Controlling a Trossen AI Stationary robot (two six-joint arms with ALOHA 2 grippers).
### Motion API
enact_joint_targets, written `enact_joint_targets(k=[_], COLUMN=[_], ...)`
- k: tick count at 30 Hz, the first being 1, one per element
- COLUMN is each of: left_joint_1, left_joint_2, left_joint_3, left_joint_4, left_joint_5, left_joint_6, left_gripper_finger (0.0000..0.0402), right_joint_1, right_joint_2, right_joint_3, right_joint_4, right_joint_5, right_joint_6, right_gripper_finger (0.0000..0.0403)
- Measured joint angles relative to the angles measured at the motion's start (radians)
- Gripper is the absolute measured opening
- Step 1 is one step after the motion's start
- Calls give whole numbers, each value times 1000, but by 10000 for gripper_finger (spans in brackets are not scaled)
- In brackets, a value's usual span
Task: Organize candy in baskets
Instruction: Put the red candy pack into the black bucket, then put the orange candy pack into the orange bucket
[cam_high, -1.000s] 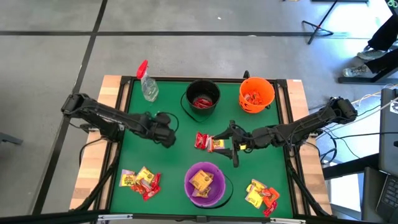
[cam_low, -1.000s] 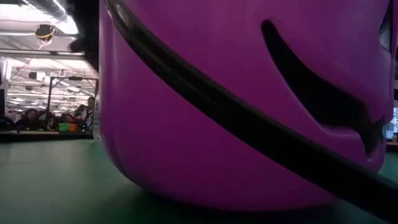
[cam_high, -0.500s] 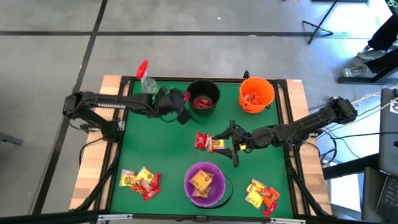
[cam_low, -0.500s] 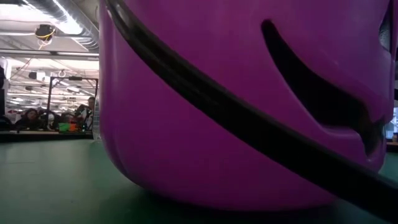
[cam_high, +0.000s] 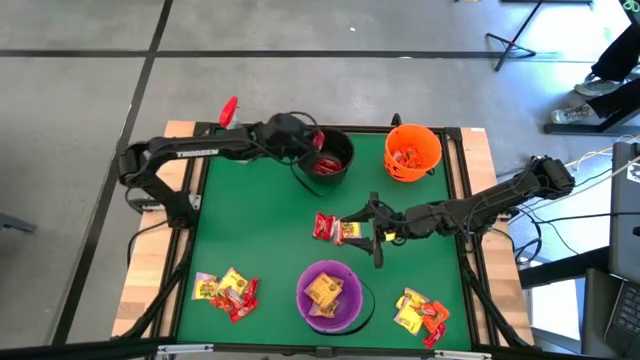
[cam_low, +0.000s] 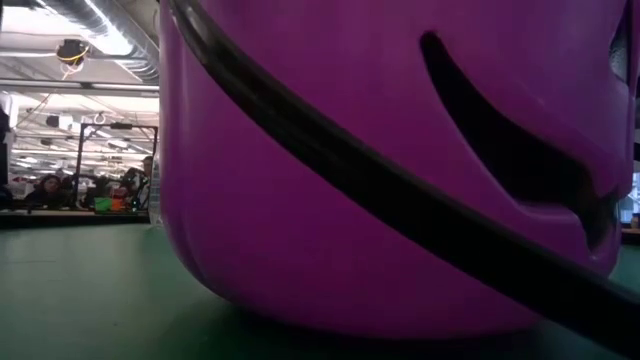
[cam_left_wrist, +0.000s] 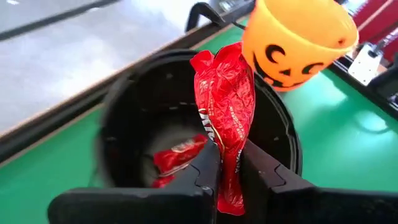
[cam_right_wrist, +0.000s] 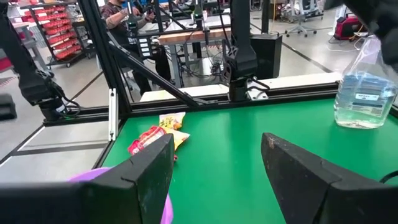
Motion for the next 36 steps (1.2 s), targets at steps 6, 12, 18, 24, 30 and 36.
enact_joint_targets(k=[6,12,18,24,30,36], left_joint_1=[0,-8,-9,-103,-290,-558], left_joint_2=[59,46,-1,-134,-346,-460], left_joint_3=[0,4,129,232,241,186], left_joint_4=[-8,-22,-152,-173,-323,-382], left_joint_5=[41,50,197,372,101,-196], left_joint_6=[11,56,83,106,157,104], left_gripper_finger=[71,138,173,174,173,172], right_joint_1=[0,0,1,40,167,224], right_joint_2=[0,0,-4,-14,-14,-15], right_joint_3=[0,0,19,186,415,467], right_joint_4=[-6,-10,-57,-365,-768,-1080], right_joint_5=[-1,0,-10,-60,-4,32], right_joint_6=[1,2,12,30,52,290], right_gripper_finger=[240,240,240,240,240,240])
